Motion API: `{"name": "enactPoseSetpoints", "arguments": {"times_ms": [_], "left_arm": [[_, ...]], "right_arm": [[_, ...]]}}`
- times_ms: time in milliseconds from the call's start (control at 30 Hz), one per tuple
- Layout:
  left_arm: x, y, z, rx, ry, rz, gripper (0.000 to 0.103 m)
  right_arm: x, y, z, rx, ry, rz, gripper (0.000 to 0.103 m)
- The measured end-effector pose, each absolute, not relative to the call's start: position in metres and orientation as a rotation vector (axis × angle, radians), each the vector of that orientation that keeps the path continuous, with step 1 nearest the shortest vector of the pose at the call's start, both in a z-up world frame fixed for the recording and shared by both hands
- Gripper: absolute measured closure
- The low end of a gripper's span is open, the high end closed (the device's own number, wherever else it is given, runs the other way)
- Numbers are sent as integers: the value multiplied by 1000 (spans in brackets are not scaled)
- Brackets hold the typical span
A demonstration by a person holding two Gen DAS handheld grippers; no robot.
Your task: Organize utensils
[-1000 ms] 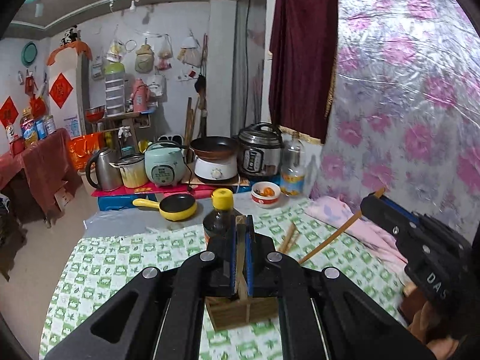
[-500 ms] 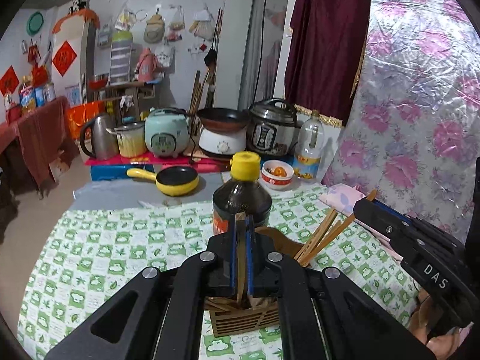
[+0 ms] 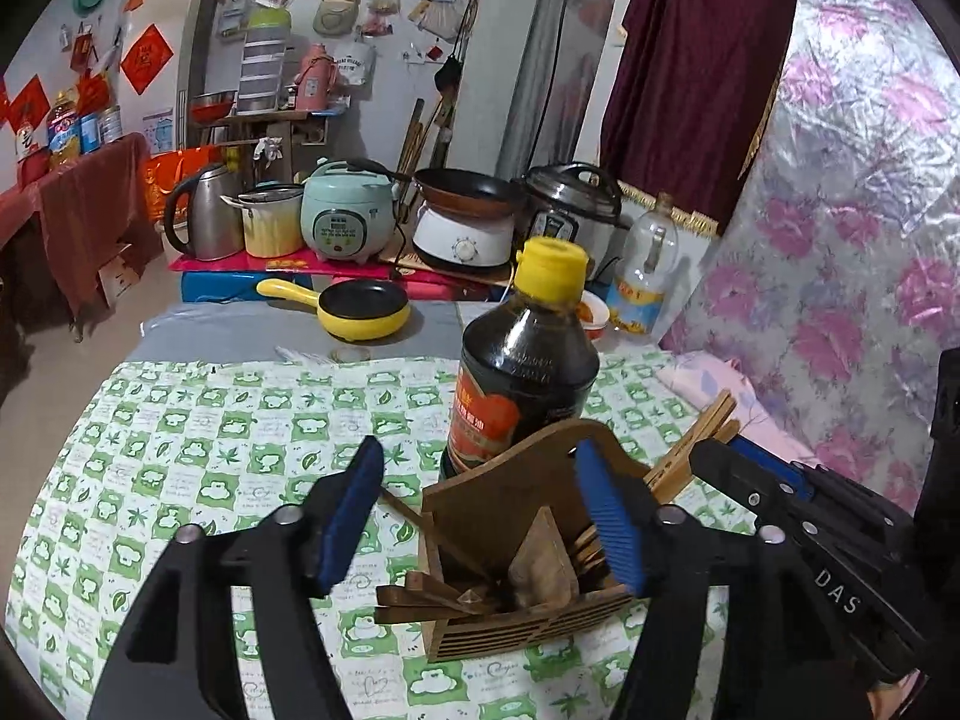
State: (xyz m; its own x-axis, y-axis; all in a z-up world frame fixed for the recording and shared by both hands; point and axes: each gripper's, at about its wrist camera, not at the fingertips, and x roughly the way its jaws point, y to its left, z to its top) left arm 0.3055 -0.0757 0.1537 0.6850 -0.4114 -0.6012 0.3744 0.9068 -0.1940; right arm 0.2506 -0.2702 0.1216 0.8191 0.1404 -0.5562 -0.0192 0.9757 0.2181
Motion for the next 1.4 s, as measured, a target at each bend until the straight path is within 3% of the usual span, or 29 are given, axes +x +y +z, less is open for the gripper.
{"name": "enactPoseSetpoints", "arguments": {"times_ms": [167,467,833,1033,1100,1400], "left_arm": [[297,-72,164,-48,653,-412,18],[278,-64,180,-32,600,-362,7],[242,-53,190,27,567,-290,6],[216,-43,195,14,561,-274,6],[203,-39,194,14,553,-274,6],[167,-21,101,58,639,-174,6]], "right_arm": [[242,-271,130,208,568,69,60],[224,-271,144,205,514,48,39],[185,-271,160,199,464,14,28],[155,-265,170,182,426,8,17],[143,-263,165,169,413,2,8],[120,-272,89,168,512,-91,6]]}}
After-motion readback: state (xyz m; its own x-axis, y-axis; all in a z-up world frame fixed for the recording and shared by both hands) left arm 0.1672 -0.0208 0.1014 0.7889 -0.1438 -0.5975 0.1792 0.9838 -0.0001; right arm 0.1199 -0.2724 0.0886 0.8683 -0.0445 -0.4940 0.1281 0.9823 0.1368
